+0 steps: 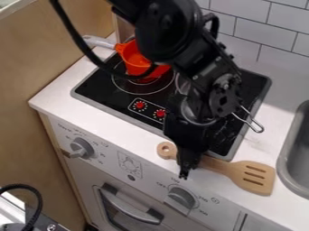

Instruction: Move the wooden spoon on top of the pot

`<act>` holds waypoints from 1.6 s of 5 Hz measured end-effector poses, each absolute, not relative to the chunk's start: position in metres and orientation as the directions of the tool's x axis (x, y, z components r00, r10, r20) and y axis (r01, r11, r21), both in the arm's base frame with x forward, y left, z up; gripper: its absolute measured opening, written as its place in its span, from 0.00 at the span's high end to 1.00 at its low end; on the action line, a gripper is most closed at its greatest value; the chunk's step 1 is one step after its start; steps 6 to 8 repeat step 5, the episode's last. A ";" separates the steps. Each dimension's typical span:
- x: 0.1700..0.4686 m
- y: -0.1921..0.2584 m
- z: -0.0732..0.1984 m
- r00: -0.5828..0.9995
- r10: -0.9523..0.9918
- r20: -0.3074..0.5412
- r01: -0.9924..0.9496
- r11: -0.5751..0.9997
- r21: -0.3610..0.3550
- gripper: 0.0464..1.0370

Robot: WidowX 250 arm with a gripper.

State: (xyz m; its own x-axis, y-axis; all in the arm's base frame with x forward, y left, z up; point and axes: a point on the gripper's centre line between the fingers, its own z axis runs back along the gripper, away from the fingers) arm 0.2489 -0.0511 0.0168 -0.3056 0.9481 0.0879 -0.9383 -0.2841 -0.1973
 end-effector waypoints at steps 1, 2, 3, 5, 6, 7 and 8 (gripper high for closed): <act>0.252 -0.045 0.028 -0.303 0.944 0.129 -0.948 -0.285 -0.141 0.80; 0.255 -0.044 0.049 -0.321 0.933 0.160 -0.946 -0.310 -0.091 0.80; 0.258 -0.045 0.064 -0.312 0.934 0.174 -0.950 -0.305 -0.067 0.80; 0.276 -0.041 0.087 -0.284 0.946 0.155 -0.959 -0.277 -0.065 0.80; 0.276 -0.041 0.087 -0.284 0.946 0.155 -0.959 -0.277 -0.065 0.80; 0.276 -0.041 0.087 -0.284 0.946 0.155 -0.959 -0.277 -0.065 0.80; 0.276 -0.041 0.087 -0.284 0.946 0.155 -0.959 -0.277 -0.065 0.80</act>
